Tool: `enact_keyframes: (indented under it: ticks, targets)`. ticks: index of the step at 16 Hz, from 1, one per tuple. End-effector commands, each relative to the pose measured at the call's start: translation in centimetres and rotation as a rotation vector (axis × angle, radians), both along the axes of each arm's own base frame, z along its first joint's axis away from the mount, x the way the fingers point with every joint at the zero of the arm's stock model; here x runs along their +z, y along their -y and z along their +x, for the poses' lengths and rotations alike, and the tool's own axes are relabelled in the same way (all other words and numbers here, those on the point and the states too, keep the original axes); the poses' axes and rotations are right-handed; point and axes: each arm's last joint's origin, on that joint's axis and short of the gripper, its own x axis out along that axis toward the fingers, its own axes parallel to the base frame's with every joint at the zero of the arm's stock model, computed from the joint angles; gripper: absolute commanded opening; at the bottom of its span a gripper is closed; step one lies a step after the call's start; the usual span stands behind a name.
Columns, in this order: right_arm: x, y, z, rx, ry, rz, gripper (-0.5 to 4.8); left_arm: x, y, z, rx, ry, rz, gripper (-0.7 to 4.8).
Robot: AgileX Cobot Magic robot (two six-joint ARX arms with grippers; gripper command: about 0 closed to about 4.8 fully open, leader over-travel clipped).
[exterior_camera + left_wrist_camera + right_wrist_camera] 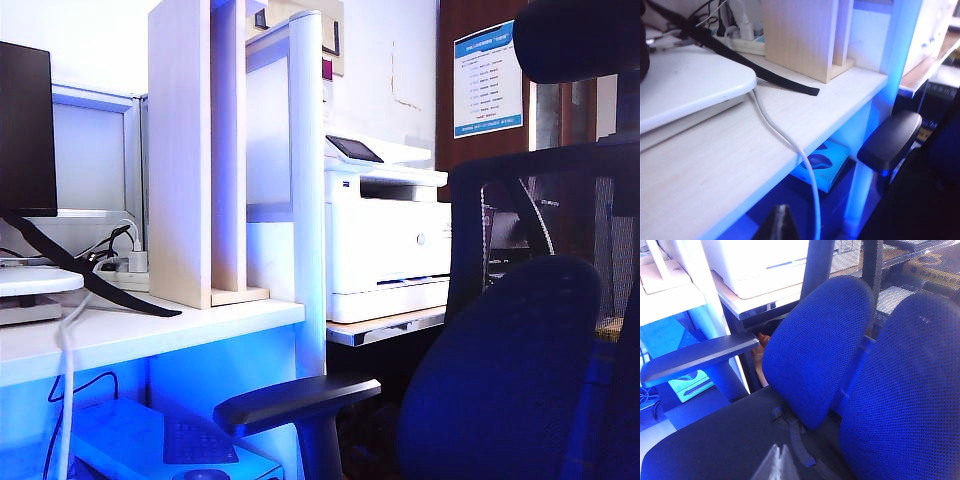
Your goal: Grab the backpack from the chair and place it on the desk.
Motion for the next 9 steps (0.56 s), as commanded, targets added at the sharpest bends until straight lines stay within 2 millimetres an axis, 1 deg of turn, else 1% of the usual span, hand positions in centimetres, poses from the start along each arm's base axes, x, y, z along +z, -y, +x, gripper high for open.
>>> enact_keyframes:
  ticks: [1,9]
  targets:
    - [-0.13,0.00,-0.02,0.000,-0.013,-0.003,-0.06,-0.39,-0.01,0.03,0.024,-0.036,-0.134,-0.05]
    - [-0.08,0.00,-0.01,0.000,-0.007,-0.003,-0.05,-0.38,-0.01,0.03,0.022,-0.035,-0.133,-0.05]
